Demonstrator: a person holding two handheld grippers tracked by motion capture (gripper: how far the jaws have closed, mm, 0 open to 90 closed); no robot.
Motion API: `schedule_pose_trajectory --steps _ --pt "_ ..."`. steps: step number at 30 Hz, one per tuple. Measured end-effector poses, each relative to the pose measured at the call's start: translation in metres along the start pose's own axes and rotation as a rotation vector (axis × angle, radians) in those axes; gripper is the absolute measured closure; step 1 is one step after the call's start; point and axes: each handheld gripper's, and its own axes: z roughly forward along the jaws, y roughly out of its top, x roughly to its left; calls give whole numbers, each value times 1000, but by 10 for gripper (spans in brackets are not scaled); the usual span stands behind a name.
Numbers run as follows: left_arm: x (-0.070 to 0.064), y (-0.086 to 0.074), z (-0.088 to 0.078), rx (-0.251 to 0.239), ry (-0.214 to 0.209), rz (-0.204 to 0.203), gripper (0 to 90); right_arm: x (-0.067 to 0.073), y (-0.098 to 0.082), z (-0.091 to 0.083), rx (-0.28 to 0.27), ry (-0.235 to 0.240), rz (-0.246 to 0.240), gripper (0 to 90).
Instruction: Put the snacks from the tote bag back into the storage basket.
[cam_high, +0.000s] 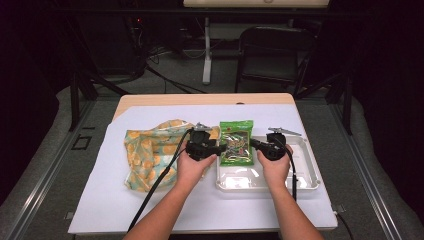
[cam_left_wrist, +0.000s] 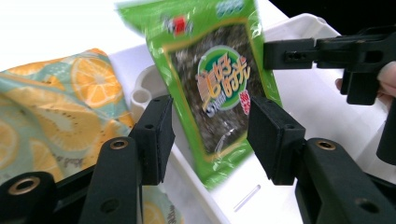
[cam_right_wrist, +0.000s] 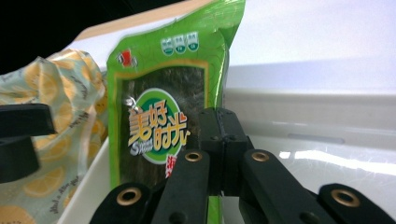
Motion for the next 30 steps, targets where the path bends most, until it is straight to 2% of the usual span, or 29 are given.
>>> schedule_pose_trajectory --steps 8,17,23,30 --pt "7 -2 -9 -15 13 -11 509 -2 0 7 24 -20 31 900" --pt "11 -5 -11 -23 21 -22 509 -7 -1 11 42 -14 88 900" --pt "11 -5 -12 -29 16 -20 509 -8 -1 11 49 -13 86 891" --pt "11 -5 -12 -30 21 -20 509 -7 -1 10 51 -23 66 814"
